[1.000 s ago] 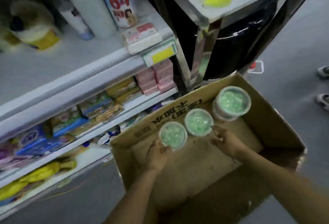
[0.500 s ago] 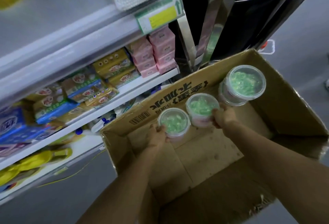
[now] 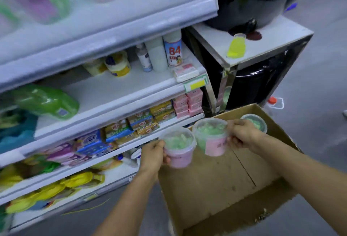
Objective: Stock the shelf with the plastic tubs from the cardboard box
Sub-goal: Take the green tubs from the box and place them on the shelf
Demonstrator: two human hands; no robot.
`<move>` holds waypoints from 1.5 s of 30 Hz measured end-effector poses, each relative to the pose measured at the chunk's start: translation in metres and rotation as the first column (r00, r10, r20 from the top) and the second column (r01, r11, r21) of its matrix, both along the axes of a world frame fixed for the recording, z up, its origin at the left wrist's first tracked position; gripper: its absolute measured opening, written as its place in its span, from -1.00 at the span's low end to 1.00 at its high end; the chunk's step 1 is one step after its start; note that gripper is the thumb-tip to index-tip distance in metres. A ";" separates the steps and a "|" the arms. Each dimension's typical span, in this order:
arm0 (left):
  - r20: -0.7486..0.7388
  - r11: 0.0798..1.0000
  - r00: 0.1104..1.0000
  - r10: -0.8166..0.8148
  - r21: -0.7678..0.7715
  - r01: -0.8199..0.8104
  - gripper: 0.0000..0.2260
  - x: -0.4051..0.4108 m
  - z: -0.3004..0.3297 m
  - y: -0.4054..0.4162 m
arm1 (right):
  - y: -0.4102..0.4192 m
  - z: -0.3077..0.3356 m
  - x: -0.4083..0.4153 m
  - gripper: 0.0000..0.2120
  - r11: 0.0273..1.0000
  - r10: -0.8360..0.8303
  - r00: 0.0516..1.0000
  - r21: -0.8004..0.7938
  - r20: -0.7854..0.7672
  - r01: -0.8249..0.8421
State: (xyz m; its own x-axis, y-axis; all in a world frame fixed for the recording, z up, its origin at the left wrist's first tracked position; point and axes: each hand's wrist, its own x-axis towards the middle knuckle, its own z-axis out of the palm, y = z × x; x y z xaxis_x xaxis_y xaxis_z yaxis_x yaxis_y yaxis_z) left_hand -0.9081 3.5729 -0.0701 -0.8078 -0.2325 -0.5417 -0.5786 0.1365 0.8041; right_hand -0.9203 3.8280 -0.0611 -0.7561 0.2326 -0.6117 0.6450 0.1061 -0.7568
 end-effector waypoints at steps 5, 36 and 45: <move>-0.152 0.997 0.986 0.066 0.048 -0.059 -0.77 0.016 0.075 -0.046 | -0.035 0.076 -0.006 -0.82 0.994 0.106 0.983 -0.020 -0.150 -0.110; -0.520 0.944 0.788 0.330 0.176 -0.279 -0.79 0.008 0.295 -0.364 | -0.403 0.299 -0.145 -0.71 0.997 0.069 0.822 0.001 -0.565 -0.083; -0.484 0.935 0.805 0.343 0.254 -0.247 -0.82 -0.009 0.294 -0.360 | -0.404 0.306 -0.128 -0.56 0.952 0.287 0.775 0.260 -0.563 -0.163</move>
